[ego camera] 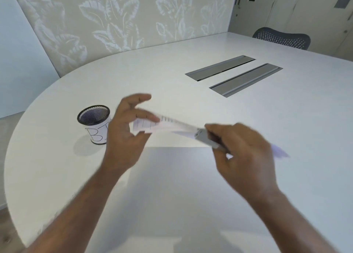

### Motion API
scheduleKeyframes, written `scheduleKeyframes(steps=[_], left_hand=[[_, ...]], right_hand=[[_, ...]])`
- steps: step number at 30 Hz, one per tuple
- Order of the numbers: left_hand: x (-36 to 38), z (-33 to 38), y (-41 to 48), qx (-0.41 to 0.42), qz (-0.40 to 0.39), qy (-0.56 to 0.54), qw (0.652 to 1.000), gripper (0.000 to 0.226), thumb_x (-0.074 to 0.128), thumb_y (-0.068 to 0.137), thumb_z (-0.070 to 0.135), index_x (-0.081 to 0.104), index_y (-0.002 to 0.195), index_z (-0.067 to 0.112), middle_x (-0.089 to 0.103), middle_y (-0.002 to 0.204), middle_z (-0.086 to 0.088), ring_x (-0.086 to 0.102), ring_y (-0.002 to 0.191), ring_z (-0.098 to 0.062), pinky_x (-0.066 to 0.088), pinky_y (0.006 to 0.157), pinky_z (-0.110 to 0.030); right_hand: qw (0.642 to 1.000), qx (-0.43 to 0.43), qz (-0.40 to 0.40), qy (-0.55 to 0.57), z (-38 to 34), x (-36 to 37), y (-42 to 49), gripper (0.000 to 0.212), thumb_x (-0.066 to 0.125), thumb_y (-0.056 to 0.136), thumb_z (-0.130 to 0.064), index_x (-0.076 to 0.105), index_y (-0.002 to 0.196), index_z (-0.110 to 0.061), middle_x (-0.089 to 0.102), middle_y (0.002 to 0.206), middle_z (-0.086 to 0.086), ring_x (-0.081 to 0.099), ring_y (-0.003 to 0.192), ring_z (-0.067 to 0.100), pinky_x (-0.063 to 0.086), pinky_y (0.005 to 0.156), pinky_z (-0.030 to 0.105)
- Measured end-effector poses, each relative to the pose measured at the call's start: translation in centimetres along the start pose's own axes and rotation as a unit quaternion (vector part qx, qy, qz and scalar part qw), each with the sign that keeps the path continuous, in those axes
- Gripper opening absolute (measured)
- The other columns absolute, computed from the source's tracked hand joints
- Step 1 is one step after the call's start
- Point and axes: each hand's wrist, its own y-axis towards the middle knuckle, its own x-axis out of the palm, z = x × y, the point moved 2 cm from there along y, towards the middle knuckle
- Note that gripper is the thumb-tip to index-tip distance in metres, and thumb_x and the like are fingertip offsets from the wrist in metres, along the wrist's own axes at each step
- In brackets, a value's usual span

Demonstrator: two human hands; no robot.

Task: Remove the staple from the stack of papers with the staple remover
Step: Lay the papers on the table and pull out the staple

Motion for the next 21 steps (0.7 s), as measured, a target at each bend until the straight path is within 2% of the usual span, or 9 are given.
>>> scheduleKeyframes(steps=[3, 6, 8, 11, 13, 15, 17, 19, 21], left_hand=[[0.2, -2.7, -3.7, -0.074, 0.000, -0.016, 0.997, 0.062, 0.070, 0.069, -0.009, 0.072, 0.085, 0.051, 0.056, 0.132, 0.005, 0.055, 0.127, -0.008, 0.044, 0.103, -0.022], [-0.2, -4.9, -6.2, -0.134, -0.049, -0.021, 0.990, 0.057, 0.073, 0.070, -0.008, 0.075, 0.081, 0.048, 0.058, 0.131, 0.003, 0.057, 0.126, -0.001, 0.047, 0.101, -0.019], [-0.7, -5.9, -7.2, -0.164, -0.090, -0.017, 0.982, 0.058, 0.080, 0.074, -0.012, 0.076, 0.079, 0.046, 0.057, 0.133, -0.001, 0.059, 0.128, -0.006, 0.048, 0.099, -0.016], [-1.4, -7.0, -8.1, -0.205, -0.131, -0.011, 0.970, 0.061, 0.077, 0.077, -0.016, 0.078, 0.077, 0.045, 0.052, 0.144, 0.005, 0.055, 0.133, -0.006, 0.049, 0.099, -0.015], [-1.8, -7.7, -8.4, -0.229, -0.151, -0.004, 0.962, 0.061, 0.076, 0.077, -0.017, 0.079, 0.074, 0.044, 0.046, 0.151, 0.009, 0.048, 0.139, -0.003, 0.044, 0.101, -0.013], [-2.0, -7.8, -8.4, -0.254, -0.168, -0.005, 0.952, 0.061, 0.077, 0.077, -0.017, 0.080, 0.071, 0.043, 0.039, 0.156, 0.013, 0.042, 0.140, -0.001, 0.040, 0.104, -0.018], [-2.1, -7.7, -8.4, -0.272, -0.158, -0.002, 0.949, 0.057, 0.076, 0.078, -0.016, 0.080, 0.070, 0.040, 0.041, 0.153, 0.010, 0.051, 0.128, 0.010, 0.045, 0.097, -0.014], [-2.2, -7.7, -8.6, -0.293, -0.115, 0.009, 0.949, 0.049, 0.074, 0.080, -0.016, 0.079, 0.077, 0.032, 0.050, 0.142, 0.002, 0.064, 0.100, 0.018, 0.050, 0.080, -0.005], [-2.0, -7.8, -9.2, -0.334, -0.057, -0.017, 0.941, 0.041, 0.068, 0.085, -0.016, 0.074, 0.094, 0.023, 0.061, 0.129, -0.006, 0.070, 0.087, 0.011, 0.058, 0.083, -0.015]], right_hand=[[0.998, 0.028, -0.057, -0.015, -1.3, 1.4, -2.8, 0.032, 0.067, 0.063, 0.007, 0.075, 0.091, -0.007, 0.071, 0.071, 0.004, 0.062, 0.060, 0.028, 0.049, 0.055, 0.033], [0.988, 0.059, -0.146, 0.002, -2.1, 2.5, -5.2, 0.030, 0.071, 0.064, 0.001, 0.074, 0.089, -0.013, 0.073, 0.072, -0.001, 0.067, 0.062, 0.025, 0.054, 0.052, 0.030], [0.964, 0.137, -0.221, 0.049, -2.1, 3.2, -6.3, 0.024, 0.075, 0.070, -0.009, 0.073, 0.089, -0.024, 0.073, 0.075, -0.009, 0.067, 0.064, 0.016, 0.055, 0.054, 0.029], [0.863, 0.340, -0.299, 0.222, -0.7, 4.5, -7.2, 0.015, 0.079, 0.076, -0.030, 0.072, 0.089, -0.033, 0.070, 0.074, -0.018, 0.063, 0.058, 0.005, 0.048, 0.051, 0.020], [0.814, 0.402, -0.317, 0.276, 0.6, 5.9, -7.2, 0.015, 0.083, 0.074, -0.033, 0.074, 0.086, -0.031, 0.071, 0.074, -0.015, 0.061, 0.055, 0.006, 0.049, 0.053, 0.019], [0.761, 0.429, -0.347, 0.341, 1.2, 7.5, -6.9, 0.014, 0.083, 0.076, -0.026, 0.075, 0.087, -0.023, 0.072, 0.076, -0.008, 0.064, 0.056, 0.012, 0.054, 0.057, 0.027], [0.719, 0.445, -0.360, 0.394, 1.3, 8.9, -6.9, 0.011, 0.081, 0.080, -0.017, 0.075, 0.089, -0.015, 0.070, 0.070, -0.006, 0.063, 0.052, 0.013, 0.051, 0.053, 0.025], [0.681, 0.467, -0.363, 0.431, 1.3, 10.1, -6.9, 0.009, 0.078, 0.083, -0.012, 0.073, 0.090, -0.009, 0.067, 0.064, -0.001, 0.060, 0.051, 0.015, 0.048, 0.051, 0.024], [0.639, 0.498, -0.348, 0.473, 1.4, 10.8, -7.0, 0.007, 0.074, 0.085, -0.010, 0.072, 0.087, -0.004, 0.062, 0.063, 0.006, 0.058, 0.052, 0.017, 0.045, 0.049, 0.024]])
